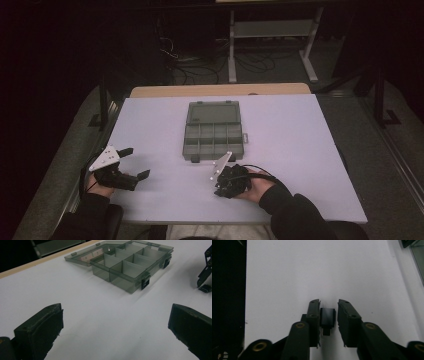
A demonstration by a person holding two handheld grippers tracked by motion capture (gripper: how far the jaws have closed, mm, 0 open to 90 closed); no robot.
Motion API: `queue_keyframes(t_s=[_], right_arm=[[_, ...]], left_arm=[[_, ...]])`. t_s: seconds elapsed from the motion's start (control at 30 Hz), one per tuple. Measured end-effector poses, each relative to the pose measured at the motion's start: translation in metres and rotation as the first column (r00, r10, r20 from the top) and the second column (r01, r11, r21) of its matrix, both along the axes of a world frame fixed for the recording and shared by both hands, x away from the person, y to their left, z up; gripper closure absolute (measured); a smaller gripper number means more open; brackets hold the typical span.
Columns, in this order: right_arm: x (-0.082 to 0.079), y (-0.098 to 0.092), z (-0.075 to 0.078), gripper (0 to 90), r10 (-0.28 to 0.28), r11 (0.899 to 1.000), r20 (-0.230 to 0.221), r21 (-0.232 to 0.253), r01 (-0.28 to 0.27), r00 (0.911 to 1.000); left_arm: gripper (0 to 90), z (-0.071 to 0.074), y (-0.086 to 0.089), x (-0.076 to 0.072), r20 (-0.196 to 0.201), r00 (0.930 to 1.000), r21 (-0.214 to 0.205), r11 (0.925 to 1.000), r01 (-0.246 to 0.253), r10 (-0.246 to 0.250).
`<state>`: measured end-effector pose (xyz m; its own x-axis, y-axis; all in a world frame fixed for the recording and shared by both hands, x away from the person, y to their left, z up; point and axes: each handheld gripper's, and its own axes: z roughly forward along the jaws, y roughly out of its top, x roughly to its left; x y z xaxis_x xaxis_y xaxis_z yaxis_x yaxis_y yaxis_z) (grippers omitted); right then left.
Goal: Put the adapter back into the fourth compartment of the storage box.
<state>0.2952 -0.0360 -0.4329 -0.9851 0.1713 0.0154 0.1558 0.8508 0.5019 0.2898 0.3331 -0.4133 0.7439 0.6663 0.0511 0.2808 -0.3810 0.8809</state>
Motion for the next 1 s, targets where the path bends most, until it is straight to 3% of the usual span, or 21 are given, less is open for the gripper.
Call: queue_keyframes(t_s=[0.43,1.0], right_arm=[[0.001,0.001,0.003,74.8,0.010,1.000,-0.002,0.005,-0.010,0.9999],[0.008,-0.008,0.028,74.8,-0.014,0.998,0.035,0.054,0.013,0.9993]], left_arm=[[0.0,0.000,0.000,0.000,0.000,1.0000,0.000,1.0000,0.000,0.000],[0.0,0.000,0.000,0.000,-0.002,1.0000,0.000,1.0000,0.000,0.000]])
